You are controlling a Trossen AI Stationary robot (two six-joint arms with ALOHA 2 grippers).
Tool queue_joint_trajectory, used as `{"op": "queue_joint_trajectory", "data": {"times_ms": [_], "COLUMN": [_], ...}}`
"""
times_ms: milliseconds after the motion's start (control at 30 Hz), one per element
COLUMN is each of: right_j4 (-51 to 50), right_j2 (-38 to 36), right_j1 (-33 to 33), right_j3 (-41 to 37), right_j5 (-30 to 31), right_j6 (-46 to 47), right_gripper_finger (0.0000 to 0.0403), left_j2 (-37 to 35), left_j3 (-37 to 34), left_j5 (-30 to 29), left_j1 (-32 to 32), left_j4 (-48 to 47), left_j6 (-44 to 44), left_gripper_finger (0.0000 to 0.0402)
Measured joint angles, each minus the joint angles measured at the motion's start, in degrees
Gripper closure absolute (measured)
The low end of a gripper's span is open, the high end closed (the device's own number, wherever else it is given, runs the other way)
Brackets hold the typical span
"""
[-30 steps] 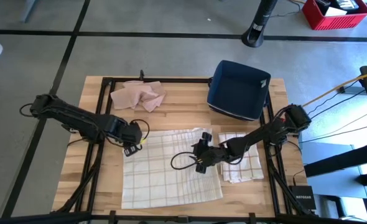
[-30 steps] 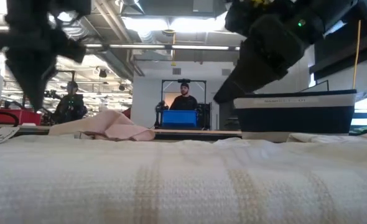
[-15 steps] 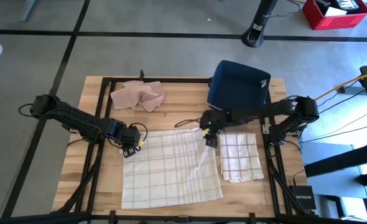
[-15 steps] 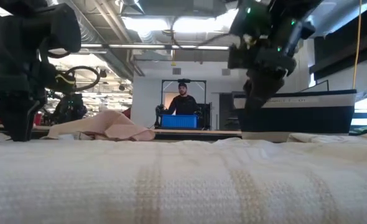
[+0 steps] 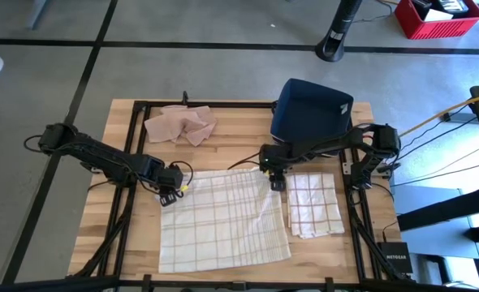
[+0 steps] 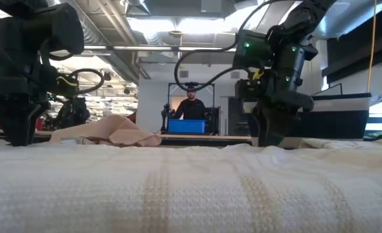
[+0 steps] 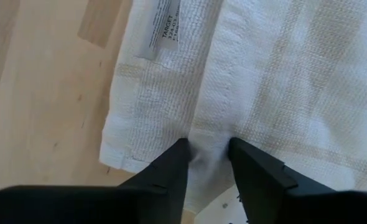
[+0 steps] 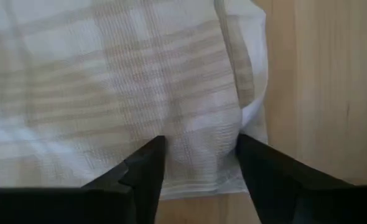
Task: Fold towel
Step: Fold the white with grey-stripe towel
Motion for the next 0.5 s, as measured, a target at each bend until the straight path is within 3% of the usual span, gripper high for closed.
{"op": "queue_joint_trajectory", "data": {"times_ms": [233, 500], "right_j4": [0.05, -1.94], "right_j2": [-0.42, -1.24], "right_j1": [0.00, 0.04], "right_j3": [0.08, 0.08], "right_j5": [-0.99, -2.53], "right_j6": [0.01, 0.03], "right_gripper_finger": [0.0285, 0.0332], "left_j2": [-0.30, -3.81], "left_j3": [0.02, 1.64], "left_j5": [1.07, 3.21], "left_j1": [0.00, -0.02], "left_j4": [-0.06, -0.98], "left_j6": [0.48, 0.95], "left_gripper_finger": [0.0330, 0.0361]}}
